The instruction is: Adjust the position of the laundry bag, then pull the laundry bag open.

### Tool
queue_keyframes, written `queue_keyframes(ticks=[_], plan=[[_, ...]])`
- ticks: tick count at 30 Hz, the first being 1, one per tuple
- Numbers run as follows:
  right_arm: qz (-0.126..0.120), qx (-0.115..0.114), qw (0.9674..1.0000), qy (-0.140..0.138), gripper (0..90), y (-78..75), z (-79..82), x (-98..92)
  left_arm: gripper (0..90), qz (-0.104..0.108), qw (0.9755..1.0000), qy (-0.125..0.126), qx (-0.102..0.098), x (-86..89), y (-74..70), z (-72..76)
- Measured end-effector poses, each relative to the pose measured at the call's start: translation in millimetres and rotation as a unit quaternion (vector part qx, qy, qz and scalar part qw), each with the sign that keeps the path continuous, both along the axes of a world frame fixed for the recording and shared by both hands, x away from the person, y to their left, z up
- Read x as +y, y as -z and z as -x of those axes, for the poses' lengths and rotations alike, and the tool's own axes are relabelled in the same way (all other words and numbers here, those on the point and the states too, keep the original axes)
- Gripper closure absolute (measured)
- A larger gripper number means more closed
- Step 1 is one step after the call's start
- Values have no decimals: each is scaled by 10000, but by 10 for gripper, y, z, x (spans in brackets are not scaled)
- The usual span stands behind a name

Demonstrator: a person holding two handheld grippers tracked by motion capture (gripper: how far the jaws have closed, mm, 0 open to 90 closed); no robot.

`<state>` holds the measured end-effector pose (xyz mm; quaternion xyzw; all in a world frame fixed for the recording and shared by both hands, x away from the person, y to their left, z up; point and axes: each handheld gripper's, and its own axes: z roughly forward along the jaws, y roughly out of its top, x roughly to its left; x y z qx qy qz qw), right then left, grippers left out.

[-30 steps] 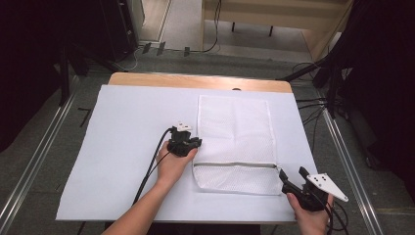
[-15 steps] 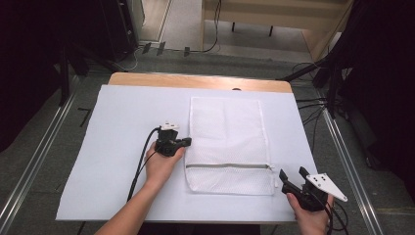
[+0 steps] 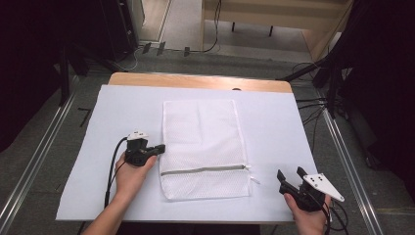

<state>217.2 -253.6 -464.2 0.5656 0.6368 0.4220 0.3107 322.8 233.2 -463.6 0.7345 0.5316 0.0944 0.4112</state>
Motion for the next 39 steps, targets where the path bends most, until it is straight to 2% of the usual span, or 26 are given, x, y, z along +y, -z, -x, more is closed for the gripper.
queue_keyframes(ticks=[7, 8, 12, 14, 16, 19, 22, 24, 26, 29, 31, 33, 39], plan=[[72, 71, 9999, -72, 298, 38, -22, 61, 900, -45, 9999, -59, -129, 256, 35, 110], [72, 71, 9999, -72, 298, 38, -22, 61, 900, -125, 9998, -62, -107, 270, 51, 103], [135, 122, 9997, -161, 297, 59, -44, 128, 900, -78, 9996, -207, -154, 351, 26, 22], [194, 111, 9995, -244, 297, 59, -36, 170, 900, -3, 9995, -271, -167, 342, 45, -15], [197, 136, 9993, -288, 297, 60, -25, 210, 900, -115, 9995, -226, -173, 299, 52, -32], [96, 127, 9992, -374, 298, 48, -16, 249, 891, -120, 9994, -221, -250, 287, 33, -17], [-25, 59, 9991, -417, 313, 31, -12, 288, 647, 64, 9993, -181, -311, 343, 8, 10], [-104, 23, 9985, -541, 326, 22, -8, 328, 498, -99, 9985, -293, -447, 363, -26, 51], [-102, -9, 9979, -635, 340, 18, -5, 365, 423, -230, 9975, -340, -582, 370, -62, 91], [-97, -39, 9971, -758, 376, 13, -3, 424, 361, -176, 9967, -350, -712, 368, -138, 158], [-105, -35, 9968, -789, 401, 4, -5, 464, 352, -113, 9961, -356, -805, 346, -179, 193], [-255, -7, 9950, -965, 403, -4, -13, 507, 352, -84, 9957, -277, -879, 300, -225, 234], [-462, 157, 9891, -1390, 359, 25, -58, 671, 383, 19, 9947, -9, -1028, 135, -302, 332]])
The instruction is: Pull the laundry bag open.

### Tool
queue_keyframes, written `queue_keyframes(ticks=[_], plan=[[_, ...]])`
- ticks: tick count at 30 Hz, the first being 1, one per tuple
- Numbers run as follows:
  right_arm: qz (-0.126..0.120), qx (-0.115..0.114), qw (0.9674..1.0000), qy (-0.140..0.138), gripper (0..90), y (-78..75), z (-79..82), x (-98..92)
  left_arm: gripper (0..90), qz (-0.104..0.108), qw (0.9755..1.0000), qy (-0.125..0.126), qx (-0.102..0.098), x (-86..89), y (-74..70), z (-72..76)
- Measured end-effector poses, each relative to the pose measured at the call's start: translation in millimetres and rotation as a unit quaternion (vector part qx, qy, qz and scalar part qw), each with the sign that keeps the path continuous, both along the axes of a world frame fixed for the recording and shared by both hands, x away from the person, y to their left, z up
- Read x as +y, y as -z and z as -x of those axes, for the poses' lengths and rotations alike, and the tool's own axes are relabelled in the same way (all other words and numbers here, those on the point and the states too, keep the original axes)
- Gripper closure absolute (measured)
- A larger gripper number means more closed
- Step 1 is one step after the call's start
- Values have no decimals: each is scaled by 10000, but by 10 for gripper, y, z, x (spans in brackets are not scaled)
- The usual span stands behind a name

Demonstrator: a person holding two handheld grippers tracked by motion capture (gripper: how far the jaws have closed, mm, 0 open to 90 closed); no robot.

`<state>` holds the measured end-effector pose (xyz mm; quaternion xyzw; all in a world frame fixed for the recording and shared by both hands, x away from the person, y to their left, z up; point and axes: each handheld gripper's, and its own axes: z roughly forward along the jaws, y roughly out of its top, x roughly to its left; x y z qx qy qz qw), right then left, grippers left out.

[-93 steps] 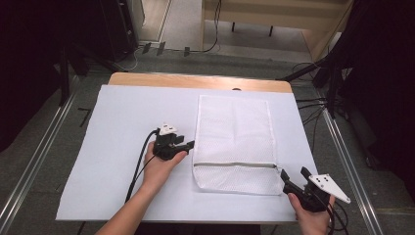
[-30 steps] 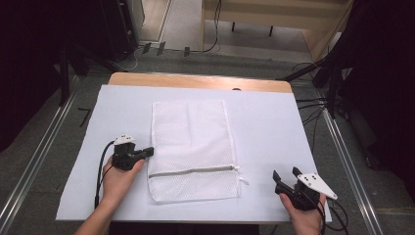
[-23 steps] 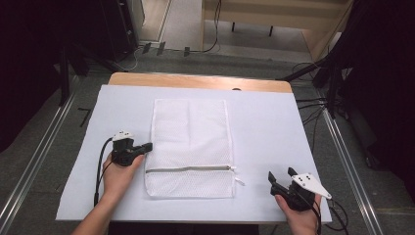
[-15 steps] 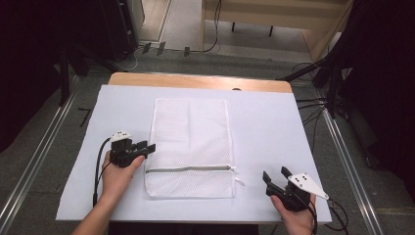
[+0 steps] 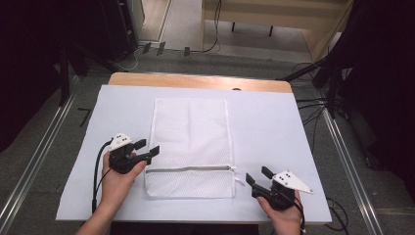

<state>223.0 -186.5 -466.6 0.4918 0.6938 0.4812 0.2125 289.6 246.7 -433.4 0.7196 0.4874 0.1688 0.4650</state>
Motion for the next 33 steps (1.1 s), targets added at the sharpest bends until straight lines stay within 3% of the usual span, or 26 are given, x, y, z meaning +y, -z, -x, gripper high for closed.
queue_keyframes(ticks=[2, 10, 12, 17, 22, 25, 30, 33], plan=[[51, 24, 10000, -50, 357, 10, -13, 53, 412, 91, 9999, 109, 9, -55, -14, 25], [105, 223, 9993, -289, 329, 36, -56, 233, 500, 39, 9983, 576, 38, -288, -27, 108], [102, 300, 9988, -380, 362, 47, -64, 254, 535, 22, 9974, 718, 42, -362, -23, 134], [110, 444, 9978, -479, 341, 73, -104, 296, 607, 41, 9951, 979, 104, -527, 8, 177], [149, 537, 9965, -630, 351, 118, -157, 377, 638, -87, 9923, 1219, 205, -682, 66, 194], [247, 643, 9947, -760, 358, 155, -185, 482, 643, -99, 9912, 1302, 209, -729, 74, 207], [522, 818, 9929, -695, 374, 195, -211, 587, 645, -81, 9908, 1337, 205, -774, 80, 211], [551, 847, 9928, -638, 470, 200, -218, 589, 645, -84, 9898, 1404, 225, -817, 92, 211]])
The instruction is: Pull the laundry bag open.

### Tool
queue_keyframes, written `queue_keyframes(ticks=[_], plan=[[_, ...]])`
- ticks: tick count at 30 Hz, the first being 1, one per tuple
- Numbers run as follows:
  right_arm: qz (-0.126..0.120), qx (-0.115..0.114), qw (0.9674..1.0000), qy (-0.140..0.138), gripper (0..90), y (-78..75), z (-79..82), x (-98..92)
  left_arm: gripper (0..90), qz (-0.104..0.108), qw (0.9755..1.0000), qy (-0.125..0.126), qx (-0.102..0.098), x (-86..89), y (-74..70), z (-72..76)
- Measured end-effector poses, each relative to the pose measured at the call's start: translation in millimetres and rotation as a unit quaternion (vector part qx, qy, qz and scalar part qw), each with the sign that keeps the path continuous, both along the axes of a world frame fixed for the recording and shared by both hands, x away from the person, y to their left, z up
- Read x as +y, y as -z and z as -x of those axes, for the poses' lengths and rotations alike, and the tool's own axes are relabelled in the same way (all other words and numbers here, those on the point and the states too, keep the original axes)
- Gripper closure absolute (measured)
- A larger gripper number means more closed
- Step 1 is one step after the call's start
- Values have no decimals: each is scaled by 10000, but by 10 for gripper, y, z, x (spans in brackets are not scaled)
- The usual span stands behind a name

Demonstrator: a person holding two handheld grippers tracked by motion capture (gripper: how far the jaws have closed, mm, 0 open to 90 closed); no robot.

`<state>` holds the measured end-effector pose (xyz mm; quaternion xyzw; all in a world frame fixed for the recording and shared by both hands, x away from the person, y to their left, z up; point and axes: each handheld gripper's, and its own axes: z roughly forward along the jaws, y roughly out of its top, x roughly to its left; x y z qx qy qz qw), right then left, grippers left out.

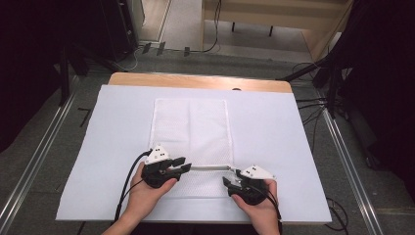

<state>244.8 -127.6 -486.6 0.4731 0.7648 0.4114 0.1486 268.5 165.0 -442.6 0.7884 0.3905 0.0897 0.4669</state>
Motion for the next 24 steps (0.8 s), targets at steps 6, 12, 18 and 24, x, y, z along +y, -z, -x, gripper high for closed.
queue_keyframes(ticks=[6, 12, 18, 24], plan=[[334, -113, 9991, 237, 728, -7, 35, 59, 646, 10, 9998, 187, 11, -160, -2, -18], [110, -88, 9999, 68, 893, -18, 53, 15, 661, -45, 9991, 430, -14, -418, -38, -23], [55, -493, 9987, 77, 894, -118, 125, 7, 722, -85, 9980, 597, 207, -706, 58, -101], [6, -838, 9965, 54, 899, -185, 181, 10, 741, -262, 9974, 468, 473, -791, 203, -176]])
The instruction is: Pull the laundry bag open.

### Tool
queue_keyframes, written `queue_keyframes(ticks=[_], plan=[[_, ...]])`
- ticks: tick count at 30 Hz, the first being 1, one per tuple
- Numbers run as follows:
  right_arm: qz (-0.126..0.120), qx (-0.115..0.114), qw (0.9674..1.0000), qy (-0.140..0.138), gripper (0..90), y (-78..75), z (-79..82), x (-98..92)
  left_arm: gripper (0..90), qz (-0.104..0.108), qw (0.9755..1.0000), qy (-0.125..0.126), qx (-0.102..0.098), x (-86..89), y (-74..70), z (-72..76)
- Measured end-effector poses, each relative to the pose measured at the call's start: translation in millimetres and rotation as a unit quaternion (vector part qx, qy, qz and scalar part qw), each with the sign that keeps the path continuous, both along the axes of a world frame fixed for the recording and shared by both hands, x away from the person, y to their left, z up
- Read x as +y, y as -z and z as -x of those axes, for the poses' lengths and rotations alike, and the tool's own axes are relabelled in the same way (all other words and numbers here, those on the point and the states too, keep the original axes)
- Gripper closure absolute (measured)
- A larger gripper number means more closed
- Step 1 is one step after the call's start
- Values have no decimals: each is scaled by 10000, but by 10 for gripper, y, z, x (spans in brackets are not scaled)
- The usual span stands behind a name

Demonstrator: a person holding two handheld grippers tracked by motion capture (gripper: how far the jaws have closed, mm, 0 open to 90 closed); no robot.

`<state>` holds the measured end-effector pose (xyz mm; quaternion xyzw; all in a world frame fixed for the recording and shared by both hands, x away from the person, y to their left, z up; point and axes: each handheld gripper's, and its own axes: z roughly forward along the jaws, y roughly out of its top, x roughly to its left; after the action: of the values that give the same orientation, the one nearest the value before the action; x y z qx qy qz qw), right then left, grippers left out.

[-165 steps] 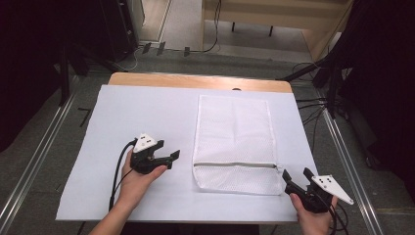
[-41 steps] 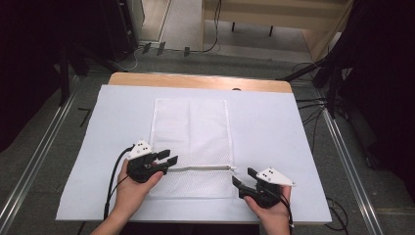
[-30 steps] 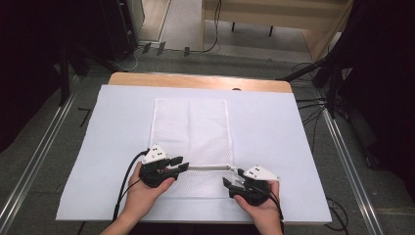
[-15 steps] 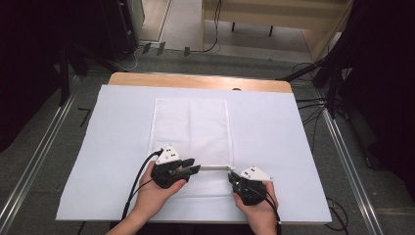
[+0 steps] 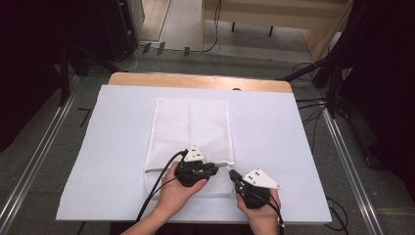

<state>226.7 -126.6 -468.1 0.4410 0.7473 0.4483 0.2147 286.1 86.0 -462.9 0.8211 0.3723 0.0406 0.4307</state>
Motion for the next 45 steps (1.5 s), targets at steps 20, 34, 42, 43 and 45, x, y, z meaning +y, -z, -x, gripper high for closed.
queue_keyframes(ticks=[20, 34, 42, 43, 45], plan=[[147, -179, 9994, -263, 899, -16, 44, 98, 592, 325, 9993, -113, 140, -209, -284, -104], [232, -222, 9990, -317, 899, -19, 61, 110, 554, -76, 9983, -502, 292, -404, -265, -156], [238, -236, 9990, -293, 899, -21, 60, 112, 731, 279, 9979, -279, 509, -265, -304, -174], [240, -231, 9990, -288, 899, -21, 61, 112, 757, 310, 9977, -276, 528, -248, -304, -174], [251, -229, 9990, -282, 899, -19, 61, 112, 807, 401, 9972, -256, 574, -191, -302, -177]])
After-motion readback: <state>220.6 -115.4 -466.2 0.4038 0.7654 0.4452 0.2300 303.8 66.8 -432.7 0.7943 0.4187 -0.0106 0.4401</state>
